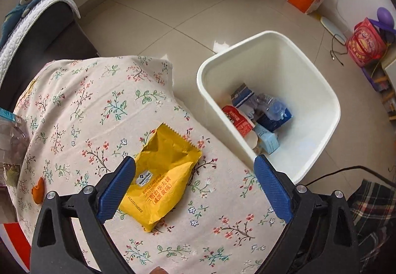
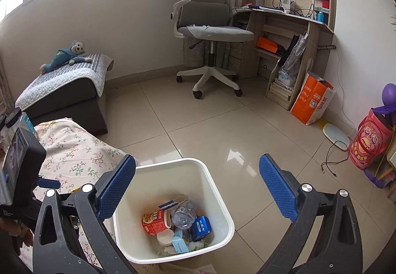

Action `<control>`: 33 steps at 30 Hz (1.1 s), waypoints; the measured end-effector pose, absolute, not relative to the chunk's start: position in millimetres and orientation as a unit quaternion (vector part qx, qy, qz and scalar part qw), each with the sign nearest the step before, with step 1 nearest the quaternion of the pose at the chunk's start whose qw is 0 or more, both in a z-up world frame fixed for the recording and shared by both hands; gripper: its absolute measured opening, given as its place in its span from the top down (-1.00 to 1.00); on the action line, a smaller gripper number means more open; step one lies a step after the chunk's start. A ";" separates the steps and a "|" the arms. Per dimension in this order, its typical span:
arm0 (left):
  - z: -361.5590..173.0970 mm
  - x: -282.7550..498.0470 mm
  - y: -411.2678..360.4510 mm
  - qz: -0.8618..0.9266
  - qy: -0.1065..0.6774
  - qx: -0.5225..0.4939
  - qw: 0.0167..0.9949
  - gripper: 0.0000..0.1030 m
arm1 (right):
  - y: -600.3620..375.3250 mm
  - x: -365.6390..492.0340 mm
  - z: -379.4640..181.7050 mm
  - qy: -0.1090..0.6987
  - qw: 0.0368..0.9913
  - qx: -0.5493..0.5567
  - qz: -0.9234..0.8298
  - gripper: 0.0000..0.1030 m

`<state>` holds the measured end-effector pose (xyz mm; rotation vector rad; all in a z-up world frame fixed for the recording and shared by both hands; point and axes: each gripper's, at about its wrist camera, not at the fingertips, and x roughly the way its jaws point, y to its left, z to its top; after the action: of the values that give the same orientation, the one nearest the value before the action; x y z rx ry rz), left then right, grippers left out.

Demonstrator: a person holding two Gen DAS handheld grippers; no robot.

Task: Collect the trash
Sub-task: 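Grasp the yellow snack packet on the table with the left tool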

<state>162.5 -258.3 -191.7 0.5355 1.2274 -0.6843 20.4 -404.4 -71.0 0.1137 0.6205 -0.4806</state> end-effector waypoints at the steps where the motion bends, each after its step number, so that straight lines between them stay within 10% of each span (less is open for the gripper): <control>1: -204.0 164.9 -254.1 -0.308 0.571 0.257 0.716 -0.81 | -404.6 21.4 -71.8 0.306 0.922 0.055 -0.233 -0.86; 11: -251.6 172.6 -226.2 -0.305 0.592 0.285 0.690 -0.78 | -392.7 46.2 -81.5 0.340 0.914 0.055 -0.214 -0.86; 18: -236.8 180.4 -172.4 -0.299 0.582 0.210 0.726 0.49 | -346.7 84.8 -84.3 0.356 0.916 0.049 -0.179 -0.86; 21: -234.7 174.2 -146.0 -0.289 0.579 0.195 0.737 0.75 | -317.0 104.7 -86.9 0.364 0.918 0.041 -0.155 -0.86; 33: -190.5 166.0 0.4 -0.183 0.564 0.087 0.800 0.89 | -175.5 174.1 -126.2 0.410 0.912 0.017 -0.018 -0.86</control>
<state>166.0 0.4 -190.5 0.1872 1.2095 -0.3931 174.1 -175.5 -126.2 0.0349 0.8460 -0.0371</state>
